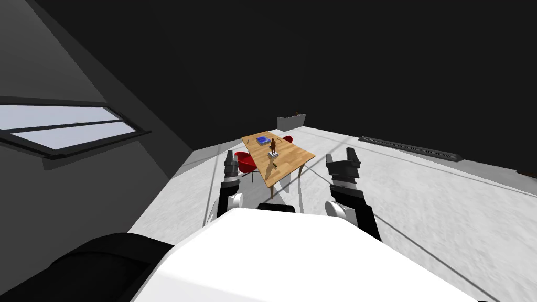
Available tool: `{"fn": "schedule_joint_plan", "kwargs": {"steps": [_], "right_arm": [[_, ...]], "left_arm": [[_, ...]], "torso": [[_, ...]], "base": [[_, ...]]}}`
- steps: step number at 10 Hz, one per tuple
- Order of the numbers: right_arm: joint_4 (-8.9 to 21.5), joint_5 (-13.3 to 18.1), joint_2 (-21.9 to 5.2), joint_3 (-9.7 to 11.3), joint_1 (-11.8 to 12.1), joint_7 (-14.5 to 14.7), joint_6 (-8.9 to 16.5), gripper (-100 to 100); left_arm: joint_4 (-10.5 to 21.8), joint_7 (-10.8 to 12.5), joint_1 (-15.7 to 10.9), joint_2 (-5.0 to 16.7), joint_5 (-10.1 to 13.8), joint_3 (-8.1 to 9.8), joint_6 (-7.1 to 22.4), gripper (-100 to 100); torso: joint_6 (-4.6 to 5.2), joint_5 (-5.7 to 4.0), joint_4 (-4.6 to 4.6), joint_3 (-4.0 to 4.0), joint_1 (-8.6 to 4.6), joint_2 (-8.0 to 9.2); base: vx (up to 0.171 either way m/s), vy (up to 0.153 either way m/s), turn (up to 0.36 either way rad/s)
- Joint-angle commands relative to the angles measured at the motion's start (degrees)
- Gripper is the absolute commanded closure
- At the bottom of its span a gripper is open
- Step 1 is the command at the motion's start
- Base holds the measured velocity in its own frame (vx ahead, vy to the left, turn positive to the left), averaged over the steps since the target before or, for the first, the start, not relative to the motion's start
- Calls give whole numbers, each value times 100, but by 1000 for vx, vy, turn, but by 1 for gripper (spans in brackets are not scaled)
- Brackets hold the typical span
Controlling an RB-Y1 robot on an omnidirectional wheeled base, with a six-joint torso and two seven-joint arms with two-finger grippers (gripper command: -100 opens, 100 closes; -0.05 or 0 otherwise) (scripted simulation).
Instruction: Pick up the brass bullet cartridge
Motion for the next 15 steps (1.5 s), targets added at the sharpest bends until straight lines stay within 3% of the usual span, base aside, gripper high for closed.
{"fn": "schedule_joint_plan", "kwargs": {"steps": [1,4,7,11,12,15], "right_arm": [[0,0,0,0,0,0,0,0],[0,0,0,0,-1,0,0,0],[0,0,0,0,-2,0,0,0],[0,0,0,1,-2,0,0,0],[0,0,0,1,-1,0,0,0],[0,0,0,1,-1,0,0,0]], "left_arm": [[9,3,87,264,21,-38,27,-100],[59,16,414,781,121,-178,127,-100],[172,43,903,1312,313,-391,289,-100],[458,102,1655,1927,722,-744,584,-100],[458,102,1687,1927,722,-744,584,-100],[767,164,2228,2392,1140,-1023,836,-100]], "torso": [[0,0,0,0,0,0],[0,2,5,14,9,26],[1,1,10,25,3,44],[1,-1,9,23,-3,40],[1,-1,9,23,-8,38],[2,-2,5,11,-10,19]], "base": [[-21,6,-20],[-68,15,-45],[-104,-1,-83],[-89,-23,-153],[-57,-25,-48],[-38,-43,-197]]}}
